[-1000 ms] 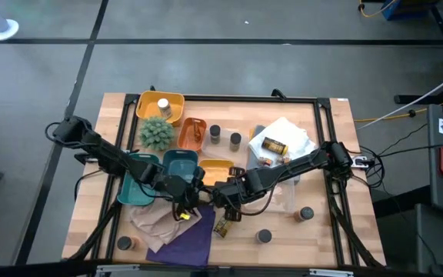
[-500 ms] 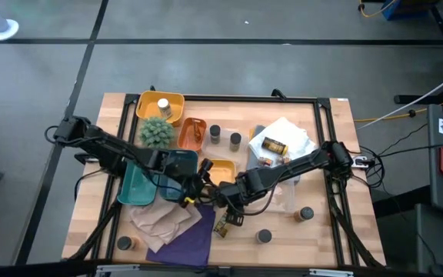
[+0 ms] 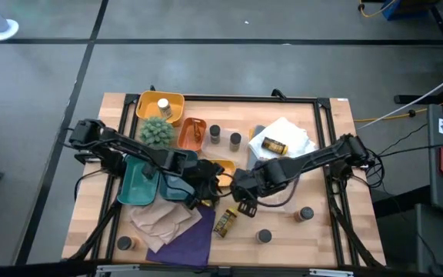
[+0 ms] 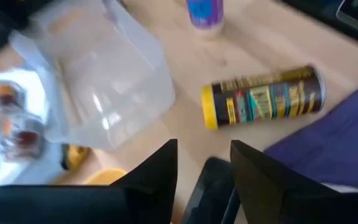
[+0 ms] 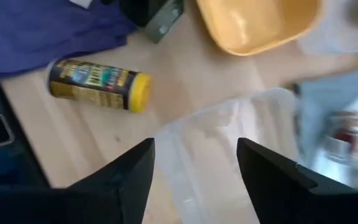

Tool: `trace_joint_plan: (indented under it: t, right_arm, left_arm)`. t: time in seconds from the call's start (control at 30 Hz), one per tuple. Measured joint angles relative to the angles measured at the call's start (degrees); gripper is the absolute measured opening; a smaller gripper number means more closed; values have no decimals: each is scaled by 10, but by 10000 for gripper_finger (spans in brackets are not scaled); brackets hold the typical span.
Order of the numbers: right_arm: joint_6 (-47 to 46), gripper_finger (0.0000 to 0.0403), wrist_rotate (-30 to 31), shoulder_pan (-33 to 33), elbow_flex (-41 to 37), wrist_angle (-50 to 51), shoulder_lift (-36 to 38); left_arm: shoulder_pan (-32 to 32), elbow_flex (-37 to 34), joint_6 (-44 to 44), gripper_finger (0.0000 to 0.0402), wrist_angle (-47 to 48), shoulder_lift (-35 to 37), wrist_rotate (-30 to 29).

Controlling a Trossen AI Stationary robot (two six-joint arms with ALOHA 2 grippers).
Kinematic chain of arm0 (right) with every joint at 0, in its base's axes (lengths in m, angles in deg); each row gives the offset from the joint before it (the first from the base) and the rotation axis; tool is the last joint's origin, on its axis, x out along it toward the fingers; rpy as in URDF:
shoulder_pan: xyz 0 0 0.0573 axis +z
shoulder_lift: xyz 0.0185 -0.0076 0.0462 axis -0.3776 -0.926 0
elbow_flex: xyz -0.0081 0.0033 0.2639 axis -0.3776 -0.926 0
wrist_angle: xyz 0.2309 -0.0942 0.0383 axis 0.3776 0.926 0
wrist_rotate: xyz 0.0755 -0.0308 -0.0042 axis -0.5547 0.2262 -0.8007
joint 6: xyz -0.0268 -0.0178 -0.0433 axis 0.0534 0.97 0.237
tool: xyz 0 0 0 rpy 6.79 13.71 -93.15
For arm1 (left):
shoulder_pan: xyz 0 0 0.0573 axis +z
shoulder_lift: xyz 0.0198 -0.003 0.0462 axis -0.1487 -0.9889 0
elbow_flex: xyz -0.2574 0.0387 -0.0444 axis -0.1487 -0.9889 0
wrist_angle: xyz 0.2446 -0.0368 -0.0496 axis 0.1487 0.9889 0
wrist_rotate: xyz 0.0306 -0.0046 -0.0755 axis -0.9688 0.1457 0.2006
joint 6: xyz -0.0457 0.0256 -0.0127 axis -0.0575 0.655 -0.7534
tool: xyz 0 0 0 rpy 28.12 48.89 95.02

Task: Sort spices by type
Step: Put the green seasoning can into the green bin

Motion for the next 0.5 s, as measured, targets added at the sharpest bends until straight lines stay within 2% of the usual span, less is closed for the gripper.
trace_joint_plan:
  t: [0.23, 0.4, 0.5]
  right_arm:
    - [0, 230, 78, 23, 0, 21, 24]
    - [0, 230, 84, 25, 0, 34, 23]
    - [0, 230, 84, 25, 0, 38, 23]
  left_arm:
    - [-16, 6, -20, 159, 8, -9, -63]
    - [-24, 6, -76, 195, 38, -9, -76]
    - [-27, 6, -76, 206, 57, -9, -76]
